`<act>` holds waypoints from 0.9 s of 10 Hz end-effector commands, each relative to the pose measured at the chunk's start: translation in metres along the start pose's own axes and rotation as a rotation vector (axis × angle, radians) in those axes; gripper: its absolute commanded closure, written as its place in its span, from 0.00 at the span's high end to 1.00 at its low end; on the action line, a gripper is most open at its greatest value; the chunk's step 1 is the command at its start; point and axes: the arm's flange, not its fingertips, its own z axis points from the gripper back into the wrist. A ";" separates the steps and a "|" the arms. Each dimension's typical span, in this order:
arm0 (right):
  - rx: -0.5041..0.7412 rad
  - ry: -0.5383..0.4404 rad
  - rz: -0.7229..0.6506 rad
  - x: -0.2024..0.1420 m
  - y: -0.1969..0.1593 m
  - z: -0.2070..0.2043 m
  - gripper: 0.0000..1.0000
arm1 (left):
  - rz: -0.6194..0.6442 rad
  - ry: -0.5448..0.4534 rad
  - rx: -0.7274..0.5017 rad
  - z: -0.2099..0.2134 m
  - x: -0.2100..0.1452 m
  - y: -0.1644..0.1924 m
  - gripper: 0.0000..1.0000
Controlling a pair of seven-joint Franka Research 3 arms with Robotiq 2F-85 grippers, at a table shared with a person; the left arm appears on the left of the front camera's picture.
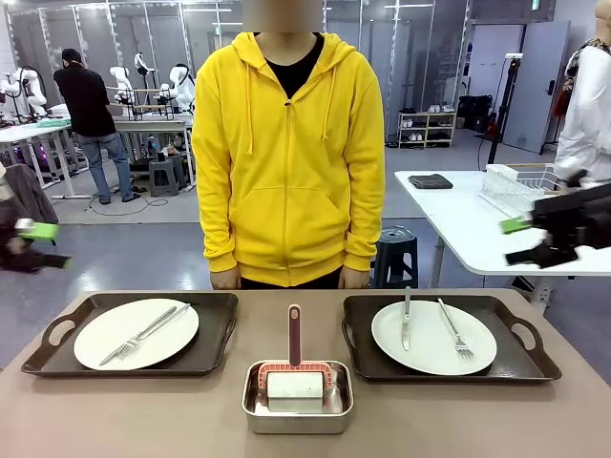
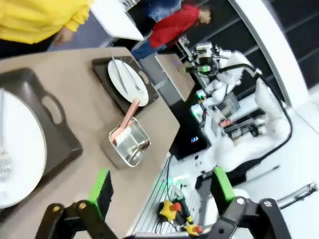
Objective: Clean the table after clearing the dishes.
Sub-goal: When the left (or right) Handle tray is removed, use the left hand (or right hand) to clean the left (or right) side of the table with the Lint Roller.
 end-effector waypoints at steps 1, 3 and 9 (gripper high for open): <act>0.026 -0.131 -0.120 -0.013 -0.018 0.040 1.00 | 0.095 -0.099 0.057 0.049 -0.019 0.012 1.00; -0.007 -0.248 -0.223 -0.032 -0.047 0.093 1.00 | 0.208 -0.210 0.137 0.110 -0.042 0.014 1.00; -0.068 -0.298 -0.288 -0.060 -0.079 0.141 1.00 | 0.327 -0.296 0.210 0.164 -0.073 0.035 1.00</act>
